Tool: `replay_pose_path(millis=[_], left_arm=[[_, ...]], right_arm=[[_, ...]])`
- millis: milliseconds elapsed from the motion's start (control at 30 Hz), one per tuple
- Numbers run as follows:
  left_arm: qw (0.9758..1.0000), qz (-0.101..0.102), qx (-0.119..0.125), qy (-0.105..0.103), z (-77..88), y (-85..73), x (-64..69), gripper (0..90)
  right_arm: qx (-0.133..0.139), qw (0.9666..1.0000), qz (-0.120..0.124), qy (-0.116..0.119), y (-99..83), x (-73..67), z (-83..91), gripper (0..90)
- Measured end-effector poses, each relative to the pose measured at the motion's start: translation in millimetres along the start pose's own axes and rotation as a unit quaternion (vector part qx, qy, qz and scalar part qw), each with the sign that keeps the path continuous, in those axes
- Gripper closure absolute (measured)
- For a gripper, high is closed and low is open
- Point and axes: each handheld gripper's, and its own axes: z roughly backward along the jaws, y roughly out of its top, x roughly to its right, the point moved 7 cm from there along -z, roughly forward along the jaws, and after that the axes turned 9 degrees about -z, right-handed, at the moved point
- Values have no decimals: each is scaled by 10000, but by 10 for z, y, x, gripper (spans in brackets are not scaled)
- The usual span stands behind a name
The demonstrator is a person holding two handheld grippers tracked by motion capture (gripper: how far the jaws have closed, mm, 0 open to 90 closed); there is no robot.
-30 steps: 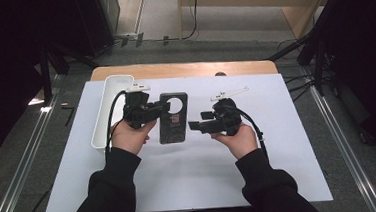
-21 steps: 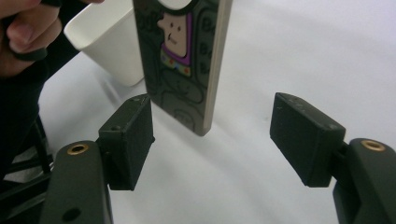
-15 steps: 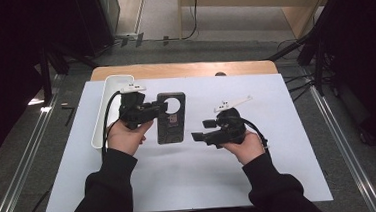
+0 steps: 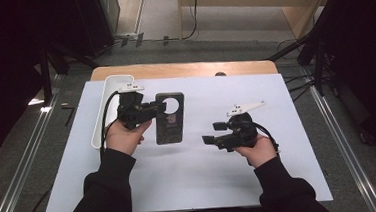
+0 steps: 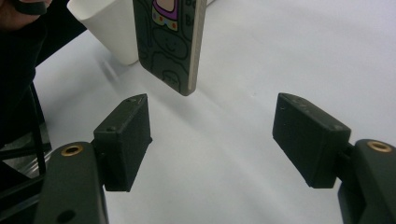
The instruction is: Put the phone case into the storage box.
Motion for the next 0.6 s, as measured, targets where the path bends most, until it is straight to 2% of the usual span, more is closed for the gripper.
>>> replay_pose_path(millis=[600], left_arm=[[9999,110,28,-23,22,-3,-48,745]], right_arm=[[-106,9999,1,-23,-257,36,92,270]])
